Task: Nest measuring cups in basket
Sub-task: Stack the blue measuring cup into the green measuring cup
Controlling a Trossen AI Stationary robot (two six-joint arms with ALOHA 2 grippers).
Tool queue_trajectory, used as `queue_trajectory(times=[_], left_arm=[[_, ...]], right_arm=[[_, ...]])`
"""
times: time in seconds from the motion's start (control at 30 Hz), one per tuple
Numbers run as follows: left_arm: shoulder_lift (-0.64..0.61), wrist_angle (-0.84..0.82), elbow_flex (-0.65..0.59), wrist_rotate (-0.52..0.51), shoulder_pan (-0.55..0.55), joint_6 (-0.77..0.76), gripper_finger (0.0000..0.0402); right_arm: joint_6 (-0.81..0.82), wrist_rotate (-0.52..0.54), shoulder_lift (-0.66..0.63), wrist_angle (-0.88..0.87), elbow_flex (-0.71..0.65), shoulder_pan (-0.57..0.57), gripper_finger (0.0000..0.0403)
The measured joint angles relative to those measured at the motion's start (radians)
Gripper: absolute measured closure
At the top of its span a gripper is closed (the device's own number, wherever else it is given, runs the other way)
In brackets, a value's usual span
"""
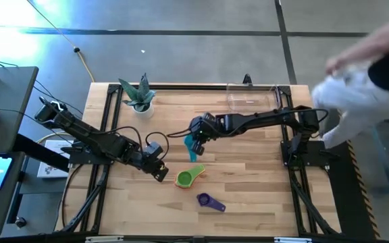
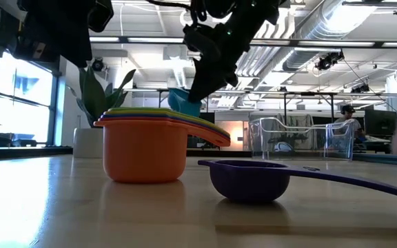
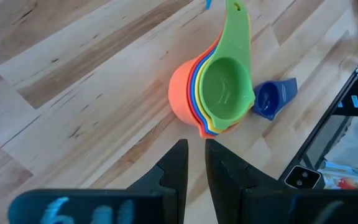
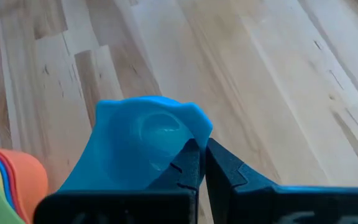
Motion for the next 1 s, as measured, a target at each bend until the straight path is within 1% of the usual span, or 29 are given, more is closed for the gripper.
queue_trajectory(times=[0.2,0.33,0.43,0.5,0.67,0.77,0.9,1.0], left_arm=[[0.000,-0.004,0.000,0.000,0.001,0.025,0.0355],[0.000,-0.004,0.000,0.000,0.001,0.026,0.0355],[0.000,-0.002,0.000,0.000,0.001,0.026,0.0355],[0.000,-0.001,0.000,0.000,0.001,0.025,0.0355],[0.000,-0.001,0.000,0.000,0.000,0.025,0.0355],[0.000,0.000,0.000,0.000,0.000,0.025,0.0355],[0.000,0.000,0.000,0.000,0.000,0.026,0.0355],[0.000,0.000,0.000,0.000,0.000,0.026,0.0355]], right_arm=[[-0.063,-0.006,0.007,0.021,0.001,-0.003,0.0402],[-0.128,-0.004,0.007,-0.005,0.033,-0.013,0.0402],[-0.216,0.038,0.007,-0.073,0.068,-0.024,0.0402],[-0.276,0.044,0.007,-0.131,0.091,-0.038,0.0402],[-0.377,-0.060,0.005,-0.222,0.080,-0.071,0.0402],[-0.411,-0.095,0.006,-0.266,0.057,-0.074,0.0402],[-0.419,-0.181,0.011,-0.309,0.051,-0.072,0.0402],[-0.420,-0.205,0.035,-0.351,0.051,-0.056,0.0402]])
